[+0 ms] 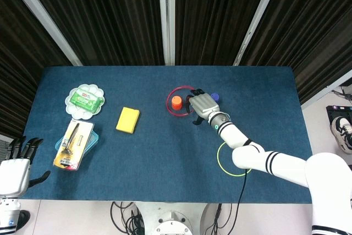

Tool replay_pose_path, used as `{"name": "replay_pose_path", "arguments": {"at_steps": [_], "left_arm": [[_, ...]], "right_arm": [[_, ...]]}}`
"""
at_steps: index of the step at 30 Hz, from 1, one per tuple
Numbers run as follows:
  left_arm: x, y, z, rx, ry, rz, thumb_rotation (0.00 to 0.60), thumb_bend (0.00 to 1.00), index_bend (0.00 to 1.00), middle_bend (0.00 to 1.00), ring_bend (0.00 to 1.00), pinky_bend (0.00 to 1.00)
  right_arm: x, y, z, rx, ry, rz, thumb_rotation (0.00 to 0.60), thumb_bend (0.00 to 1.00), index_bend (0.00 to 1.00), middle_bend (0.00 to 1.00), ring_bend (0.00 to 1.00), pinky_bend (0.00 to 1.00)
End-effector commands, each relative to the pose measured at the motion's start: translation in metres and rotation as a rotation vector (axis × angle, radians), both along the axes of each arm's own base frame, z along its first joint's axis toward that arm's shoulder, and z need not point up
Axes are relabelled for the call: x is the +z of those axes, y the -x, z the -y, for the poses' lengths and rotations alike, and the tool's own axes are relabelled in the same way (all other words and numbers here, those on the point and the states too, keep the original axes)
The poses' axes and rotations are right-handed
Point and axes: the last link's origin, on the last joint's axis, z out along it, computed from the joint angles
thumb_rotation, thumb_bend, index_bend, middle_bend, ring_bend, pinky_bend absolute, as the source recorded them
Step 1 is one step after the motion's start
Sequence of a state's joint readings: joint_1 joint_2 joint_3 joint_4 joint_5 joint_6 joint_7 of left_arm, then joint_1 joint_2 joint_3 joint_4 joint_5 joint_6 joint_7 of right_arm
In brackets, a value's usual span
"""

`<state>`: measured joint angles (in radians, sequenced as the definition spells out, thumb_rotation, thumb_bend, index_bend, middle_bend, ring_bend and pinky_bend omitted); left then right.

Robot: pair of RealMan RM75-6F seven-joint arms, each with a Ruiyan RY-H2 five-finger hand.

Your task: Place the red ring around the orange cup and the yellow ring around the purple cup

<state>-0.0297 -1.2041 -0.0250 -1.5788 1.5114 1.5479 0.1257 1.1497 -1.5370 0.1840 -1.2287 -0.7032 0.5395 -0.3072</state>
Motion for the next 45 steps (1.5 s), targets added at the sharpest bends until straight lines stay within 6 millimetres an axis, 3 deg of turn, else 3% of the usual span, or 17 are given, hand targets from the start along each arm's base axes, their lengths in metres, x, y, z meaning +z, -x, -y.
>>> {"name": "replay_pose_path", "arguments": {"at_steps": [1,6,10,15,18,23,27,30,36,45], "left_arm": [[0.0,0.001,0.0,0.002,0.0,0.002,0.6,0.12,0.16,0.12,0.02,0.0],[0.0,0.002,0.001,0.006,-0.002,0.006,0.6,0.12,0.16,0.12,0.02,0.0],[0.001,0.005,0.003,0.014,-0.011,0.01,0.6,0.12,0.16,0.12,0.02,0.0],[0.001,0.006,0.001,0.008,-0.01,0.011,0.6,0.12,0.16,0.12,0.02,0.0],[0.001,0.005,0.0,-0.002,-0.008,0.01,0.6,0.12,0.16,0.12,0.02,0.0],[0.001,-0.001,-0.003,-0.024,-0.006,0.006,0.6,0.12,0.16,0.12,0.02,0.0],[0.001,-0.006,-0.003,-0.04,-0.003,-0.001,0.6,0.12,0.16,0.12,0.02,0.0],[0.001,-0.01,-0.004,-0.05,-0.002,-0.008,0.6,0.12,0.16,0.12,0.02,0.0],[-0.001,-0.018,-0.006,-0.066,0.008,-0.016,0.6,0.12,0.16,0.12,0.02,0.0],[-0.002,-0.022,-0.007,-0.072,0.012,-0.021,0.6,0.12,0.16,0.12,0.02,0.0]], "right_arm": [[-0.001,-0.005,0.002,0.003,0.0,-0.017,0.6,0.09,0.45,0.18,0.0,0.0],[0.001,-0.01,0.0,0.002,-0.017,-0.033,0.6,0.05,0.42,0.18,0.0,0.0],[0.013,-0.007,-0.013,0.028,-0.025,-0.02,0.6,0.03,0.38,0.18,0.0,0.0],[0.044,0.015,-0.044,0.103,0.046,0.03,0.6,0.03,0.36,0.25,0.01,0.0],[0.065,0.038,-0.066,0.167,0.121,0.032,0.6,0.03,0.36,0.33,0.1,0.03],[0.094,0.082,-0.107,0.225,0.194,0.021,0.6,0.03,0.35,0.46,0.32,0.33],[0.11,0.115,-0.137,0.233,0.21,-0.003,0.6,0.03,0.36,0.64,0.64,0.72],[0.12,0.141,-0.158,0.224,0.201,-0.044,0.6,0.04,0.37,0.76,0.8,0.85],[0.122,0.177,-0.191,0.189,0.142,-0.12,0.6,0.13,0.38,0.89,0.93,0.98],[0.093,0.2,-0.202,0.135,0.017,-0.148,0.6,0.19,0.42,0.91,0.98,1.0]]}}
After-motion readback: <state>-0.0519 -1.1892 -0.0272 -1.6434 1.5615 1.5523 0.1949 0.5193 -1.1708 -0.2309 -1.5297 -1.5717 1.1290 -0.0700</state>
